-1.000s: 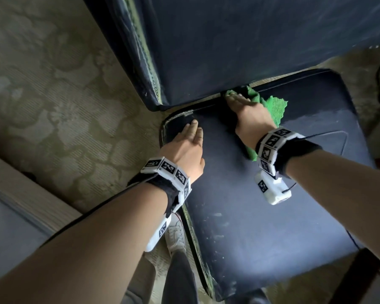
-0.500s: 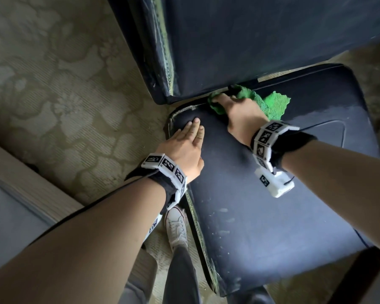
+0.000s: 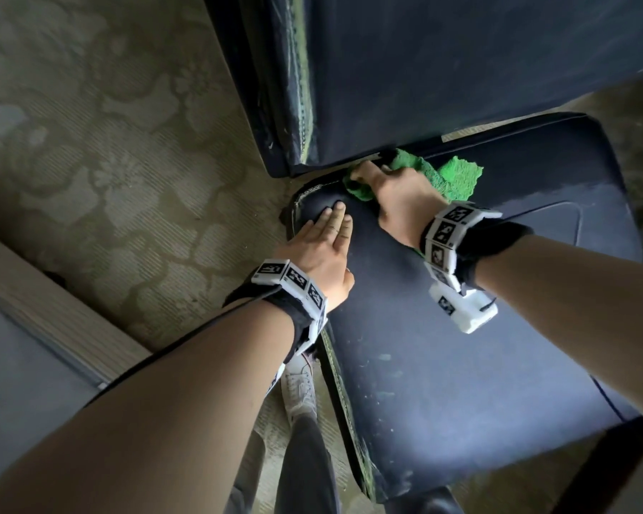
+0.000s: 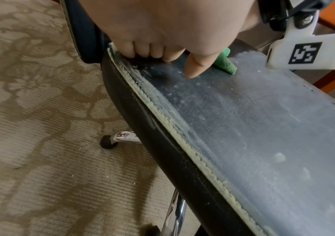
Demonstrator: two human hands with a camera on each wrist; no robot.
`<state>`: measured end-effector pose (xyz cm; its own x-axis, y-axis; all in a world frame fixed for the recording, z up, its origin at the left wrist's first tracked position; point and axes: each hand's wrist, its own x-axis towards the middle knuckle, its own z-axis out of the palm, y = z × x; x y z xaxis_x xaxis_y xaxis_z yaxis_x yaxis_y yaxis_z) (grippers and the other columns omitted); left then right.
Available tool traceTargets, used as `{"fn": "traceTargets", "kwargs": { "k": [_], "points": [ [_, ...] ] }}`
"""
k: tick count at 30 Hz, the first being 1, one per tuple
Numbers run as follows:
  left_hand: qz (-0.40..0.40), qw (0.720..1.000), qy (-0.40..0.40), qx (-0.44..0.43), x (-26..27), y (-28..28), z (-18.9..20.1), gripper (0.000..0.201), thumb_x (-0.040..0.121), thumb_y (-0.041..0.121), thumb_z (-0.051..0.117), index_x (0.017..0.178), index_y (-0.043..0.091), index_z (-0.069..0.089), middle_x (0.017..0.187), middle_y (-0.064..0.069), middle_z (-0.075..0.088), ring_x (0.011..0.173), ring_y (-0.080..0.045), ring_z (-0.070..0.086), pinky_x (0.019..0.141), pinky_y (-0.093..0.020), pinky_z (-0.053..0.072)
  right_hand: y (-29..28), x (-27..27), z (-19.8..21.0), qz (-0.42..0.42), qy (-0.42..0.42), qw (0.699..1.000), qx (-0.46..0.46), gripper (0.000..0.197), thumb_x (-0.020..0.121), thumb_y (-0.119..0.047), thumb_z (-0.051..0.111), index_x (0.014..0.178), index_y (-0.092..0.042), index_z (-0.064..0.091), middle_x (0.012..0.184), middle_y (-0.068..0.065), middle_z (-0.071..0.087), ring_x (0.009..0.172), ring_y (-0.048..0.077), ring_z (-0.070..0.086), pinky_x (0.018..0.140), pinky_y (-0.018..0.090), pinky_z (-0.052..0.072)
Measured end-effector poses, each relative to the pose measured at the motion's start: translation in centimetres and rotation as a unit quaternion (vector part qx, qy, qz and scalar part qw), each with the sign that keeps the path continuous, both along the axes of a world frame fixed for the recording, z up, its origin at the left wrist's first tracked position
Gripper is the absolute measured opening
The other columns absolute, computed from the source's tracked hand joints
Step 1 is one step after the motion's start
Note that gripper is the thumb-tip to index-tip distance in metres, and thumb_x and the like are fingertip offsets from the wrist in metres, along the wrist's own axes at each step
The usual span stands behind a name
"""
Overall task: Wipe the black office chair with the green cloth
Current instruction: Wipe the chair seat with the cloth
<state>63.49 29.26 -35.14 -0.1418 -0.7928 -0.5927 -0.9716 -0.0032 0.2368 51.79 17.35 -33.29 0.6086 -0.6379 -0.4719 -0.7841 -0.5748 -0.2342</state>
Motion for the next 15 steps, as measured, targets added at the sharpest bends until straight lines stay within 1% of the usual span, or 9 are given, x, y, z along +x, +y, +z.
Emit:
{"fn": "traceTargets", "kwargs": {
  "k": [2, 4, 5, 7, 8, 10, 12, 14, 15],
  "points": [
    [0.006, 1.000, -0.001, -0.004, -0.2, 0.0, 0.0, 0.077, 0.099, 0.030, 0.040, 0.157, 0.003, -0.003, 0.165, -0.015, -0.012, 0.154, -0.024, -0.004, 0.124, -0.034, 0.004, 0.9, 1.5, -0.1, 0.004, -0.011, 1.000, 0.015, 0.061, 0.089, -0.003, 0.049, 0.144, -0.022, 0.030, 0.072, 0.001, 0.043, 0.062, 0.021, 0.049, 0.057, 0.029, 0.042],
    [0.004, 1.000, -0.006, -0.008, -0.3, 0.2, -0.1, 0.077, 0.099, 0.031, 0.039, 0.157, 0.003, -0.002, 0.166, -0.016, -0.007, 0.154, -0.025, -0.002, 0.124, -0.035, 0.003, 1.4, 2.8, -0.9, 0.020, -0.023, 0.999, 0.030, 0.058, 0.093, -0.003, 0.047, 0.144, -0.023, 0.028, 0.071, -0.001, 0.043, 0.057, 0.013, 0.045, 0.050, 0.025, 0.037],
    [0.002, 1.000, -0.008, -0.007, -0.3, 0.3, -0.1, 0.077, 0.099, 0.032, 0.039, 0.157, 0.003, -0.002, 0.166, -0.016, -0.006, 0.154, -0.025, -0.002, 0.124, -0.035, 0.002, 1.4, 3.2, -1.1, 0.026, -0.029, 0.999, 0.031, 0.057, 0.093, -0.003, 0.046, 0.144, -0.023, 0.028, 0.072, -0.001, 0.042, 0.057, 0.012, 0.044, 0.049, 0.023, 0.035],
    [0.000, 1.000, -0.005, -0.001, -0.1, 0.3, -0.1, 0.077, 0.099, 0.032, 0.039, 0.157, 0.004, -0.004, 0.165, -0.015, -0.009, 0.154, -0.025, -0.003, 0.124, -0.034, 0.002, 1.0, 2.9, -1.2, 0.035, -0.040, 0.998, 0.027, 0.055, 0.094, -0.003, 0.046, 0.142, -0.023, 0.031, 0.071, -0.002, 0.041, 0.058, 0.013, 0.048, 0.046, 0.021, 0.031],
    [0.000, 1.000, -0.003, 0.003, -0.1, 0.3, -0.1, 0.078, 0.099, 0.032, 0.040, 0.157, 0.004, -0.004, 0.165, -0.015, -0.011, 0.154, -0.025, -0.004, 0.125, -0.034, 0.003, 0.7, 2.3, -1.1, 0.040, -0.041, 0.998, 0.024, 0.054, 0.093, -0.003, 0.046, 0.141, -0.023, 0.032, 0.069, -0.003, 0.041, 0.058, 0.013, 0.049, 0.047, 0.021, 0.032],
    [-0.001, 1.000, 0.000, 0.008, 0.0, 0.2, -0.1, 0.079, 0.099, 0.031, 0.041, 0.158, 0.004, -0.005, 0.165, -0.014, -0.015, 0.154, -0.024, -0.005, 0.125, -0.035, 0.006, 0.0, 0.6, -0.9, 0.025, -0.034, 0.999, 0.016, 0.059, 0.089, -0.001, 0.048, 0.141, -0.025, 0.035, 0.067, -0.004, 0.040, 0.056, 0.014, 0.046, 0.055, 0.023, 0.038],
    [0.010, 1.000, 0.008, 0.016, -0.1, 0.1, -0.1, 0.079, 0.099, 0.030, 0.040, 0.158, 0.004, -0.005, 0.164, -0.013, -0.017, 0.154, -0.024, -0.006, 0.125, -0.037, 0.006, -0.2, -0.7, -0.5, 0.002, -0.023, 1.000, 0.015, 0.063, 0.086, -0.001, 0.050, 0.142, -0.027, 0.035, 0.068, -0.003, 0.041, 0.061, 0.021, 0.050, 0.062, 0.026, 0.043],
    [0.019, 1.000, 0.012, 0.018, -0.3, 0.1, -0.2, 0.079, 0.099, 0.031, 0.040, 0.157, 0.005, -0.006, 0.164, -0.013, -0.017, 0.154, -0.024, -0.007, 0.125, -0.038, 0.006, 0.1, -0.8, -0.3, -0.007, -0.021, 1.000, 0.015, 0.063, 0.086, -0.001, 0.050, 0.142, -0.026, 0.035, 0.072, 0.001, 0.045, 0.067, 0.026, 0.054, 0.065, 0.029, 0.048],
    [0.019, 1.000, 0.012, 0.015, -0.4, 0.1, -0.2, 0.079, 0.099, 0.031, 0.041, 0.158, 0.005, -0.006, 0.164, -0.013, -0.017, 0.154, -0.024, -0.007, 0.125, -0.039, 0.006, 0.3, -0.4, -0.2, -0.011, -0.023, 1.000, 0.017, 0.062, 0.086, -0.001, 0.049, 0.141, -0.026, 0.036, 0.075, 0.004, 0.046, 0.069, 0.027, 0.055, 0.065, 0.030, 0.048]
  ]
}}
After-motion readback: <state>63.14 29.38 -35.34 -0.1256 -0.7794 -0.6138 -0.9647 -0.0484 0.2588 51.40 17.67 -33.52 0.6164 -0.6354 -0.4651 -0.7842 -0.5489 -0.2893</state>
